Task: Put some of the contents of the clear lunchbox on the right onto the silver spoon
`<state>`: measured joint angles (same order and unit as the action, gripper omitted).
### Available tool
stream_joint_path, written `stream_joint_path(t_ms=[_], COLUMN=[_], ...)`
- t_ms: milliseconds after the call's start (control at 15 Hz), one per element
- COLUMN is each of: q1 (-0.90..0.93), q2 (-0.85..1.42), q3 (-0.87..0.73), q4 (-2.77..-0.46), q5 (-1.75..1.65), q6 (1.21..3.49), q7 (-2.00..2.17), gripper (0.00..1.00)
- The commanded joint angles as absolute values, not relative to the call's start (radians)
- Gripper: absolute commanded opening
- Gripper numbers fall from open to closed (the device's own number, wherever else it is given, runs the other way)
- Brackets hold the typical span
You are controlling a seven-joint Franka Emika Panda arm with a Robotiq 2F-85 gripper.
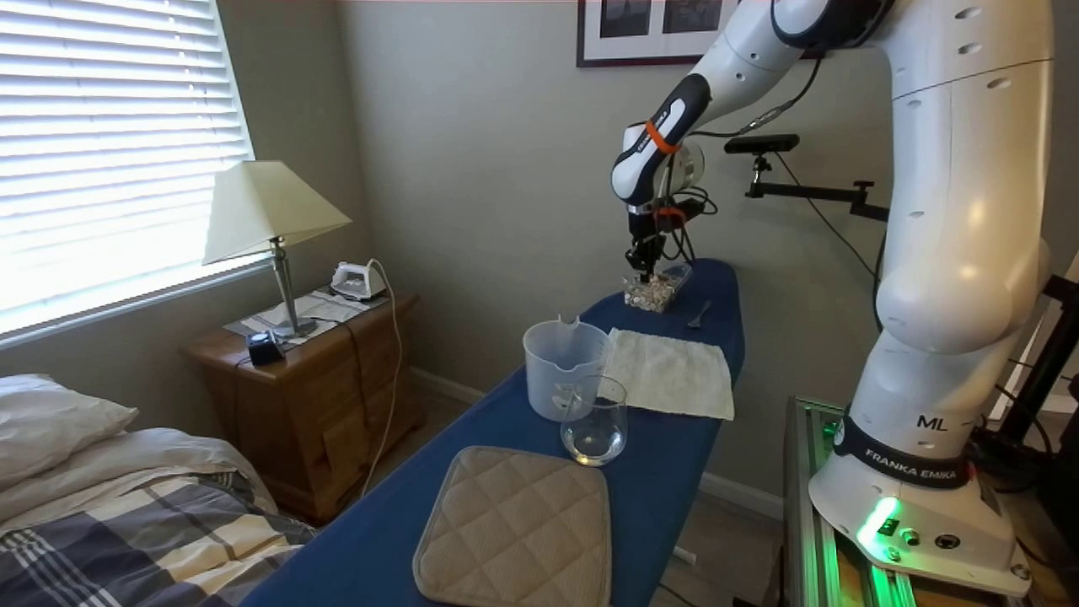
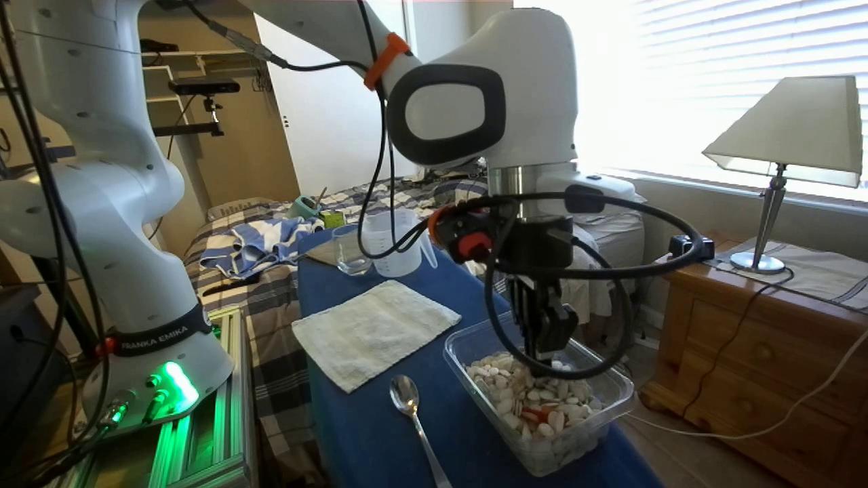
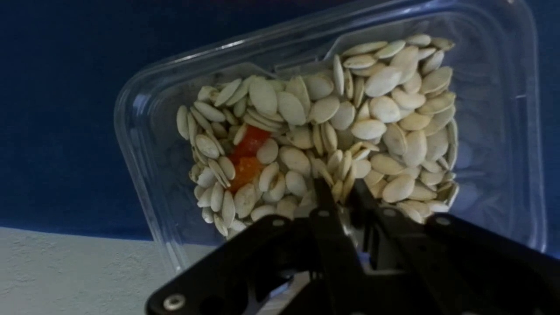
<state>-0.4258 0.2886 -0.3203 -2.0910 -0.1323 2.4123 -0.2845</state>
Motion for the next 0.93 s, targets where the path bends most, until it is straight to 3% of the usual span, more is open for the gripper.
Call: stream_joint_path(t_ms=[0, 867], q1=[-0.407, -0.374], q2=[0.226, 0.071], q3=[-0.330, -0.364], q4=[-2.111, -2.124], q5=[-0.142, -0.292], q6=[2.378, 2.040], q7=[-0.249, -0.041], gripper=[0.07, 0.06])
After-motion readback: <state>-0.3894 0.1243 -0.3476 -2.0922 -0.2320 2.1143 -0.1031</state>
